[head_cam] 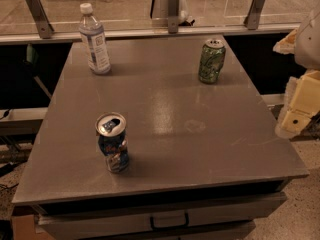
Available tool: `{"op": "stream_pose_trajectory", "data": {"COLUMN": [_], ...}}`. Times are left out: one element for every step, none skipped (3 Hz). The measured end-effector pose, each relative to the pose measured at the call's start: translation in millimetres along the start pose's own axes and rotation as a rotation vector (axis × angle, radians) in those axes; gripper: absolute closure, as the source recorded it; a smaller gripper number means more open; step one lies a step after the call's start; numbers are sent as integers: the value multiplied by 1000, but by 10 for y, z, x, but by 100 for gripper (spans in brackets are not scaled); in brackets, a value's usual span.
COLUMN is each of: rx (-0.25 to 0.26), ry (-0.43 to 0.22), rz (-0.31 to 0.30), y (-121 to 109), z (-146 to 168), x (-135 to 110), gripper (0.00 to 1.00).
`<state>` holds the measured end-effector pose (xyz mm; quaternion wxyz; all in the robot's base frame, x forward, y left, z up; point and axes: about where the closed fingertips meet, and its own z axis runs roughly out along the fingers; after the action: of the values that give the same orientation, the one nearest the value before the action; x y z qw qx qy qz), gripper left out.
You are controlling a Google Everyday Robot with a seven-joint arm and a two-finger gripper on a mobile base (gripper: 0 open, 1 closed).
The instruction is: Knock green can over
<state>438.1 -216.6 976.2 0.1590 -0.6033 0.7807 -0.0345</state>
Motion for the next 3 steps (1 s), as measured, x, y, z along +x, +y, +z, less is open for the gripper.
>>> {"op": "stream_pose_trajectory", "data": {"rx": [0,7,63], "ry": [0,-39,-182], "rz": [0,12,31], "y": [0,-184,-889], "z": [0,92,378], "x": [0,49,76], "gripper": [0,0,0]}}
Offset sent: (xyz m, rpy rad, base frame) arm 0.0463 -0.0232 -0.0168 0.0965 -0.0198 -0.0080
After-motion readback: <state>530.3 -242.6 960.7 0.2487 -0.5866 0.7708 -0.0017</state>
